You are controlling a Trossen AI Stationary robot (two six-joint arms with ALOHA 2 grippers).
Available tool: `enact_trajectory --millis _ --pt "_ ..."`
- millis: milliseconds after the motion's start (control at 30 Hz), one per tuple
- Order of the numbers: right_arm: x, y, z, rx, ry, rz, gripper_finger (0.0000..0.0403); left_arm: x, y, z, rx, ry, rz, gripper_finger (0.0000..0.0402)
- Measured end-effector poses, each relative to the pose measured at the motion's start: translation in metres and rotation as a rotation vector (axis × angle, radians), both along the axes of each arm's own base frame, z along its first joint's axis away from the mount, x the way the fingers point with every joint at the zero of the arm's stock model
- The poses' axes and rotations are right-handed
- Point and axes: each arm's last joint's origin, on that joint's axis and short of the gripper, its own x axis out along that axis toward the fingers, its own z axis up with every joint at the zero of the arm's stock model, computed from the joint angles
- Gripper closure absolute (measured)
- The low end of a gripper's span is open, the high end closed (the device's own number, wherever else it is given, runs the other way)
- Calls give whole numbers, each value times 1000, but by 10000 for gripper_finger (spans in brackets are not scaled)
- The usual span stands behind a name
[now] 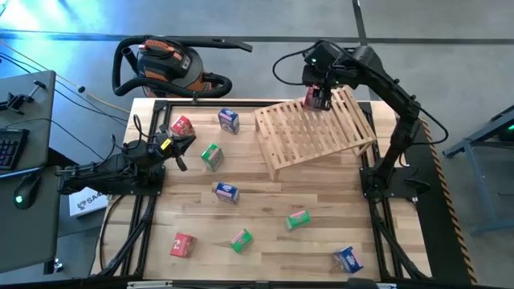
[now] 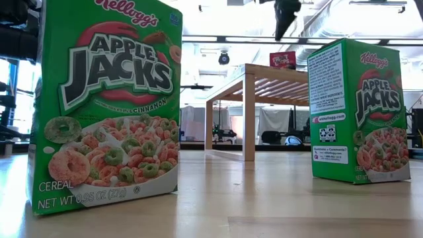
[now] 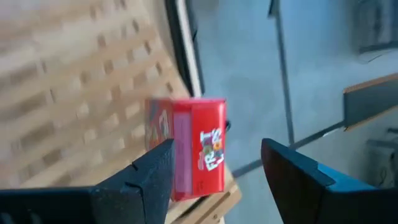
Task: Stack cereal on shelf
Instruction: Put the middle right red cereal box on the shelf
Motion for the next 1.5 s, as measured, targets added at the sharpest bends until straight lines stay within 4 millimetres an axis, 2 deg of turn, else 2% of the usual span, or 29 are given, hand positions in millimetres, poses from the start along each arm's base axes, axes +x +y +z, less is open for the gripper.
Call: enact_trajectory --millis 133,267,400,467,633,800,967,1067,1200,1500 --pt "-1 14 14 16 -115 -28 217 0 0 0 0 0 0 401" --pt "-7 28 16 53 -144 -4 285 0 0 0 0 0 0 401" --pt "-18 34 -1 161 -152 -54 372 0 0 0 0 0 0 401" --pt "-24 36 -14 166 -181 -86 394 0 0 0 0 0 0 401" --pt "-39 45 -53 96 -403 -105 385 0 0 0 0 0 0 401" --pt "-57 53 -97 46 -599 -168 400 0 0 0 0 0 0 401" --pt "-58 51 -145 56 -641 -221 401 0 0 0 0 0 0 401" --pt "-57 43 -165 20 -645 -291 402 0 0 0 0 0 0 401" --pt "-59 34 -177 -26 -650 -362 402 0 0 0 0 0 0 401" --pt "-68 20 -176 -55 -673 -442 403 0 0 0 0 -2 0 401"
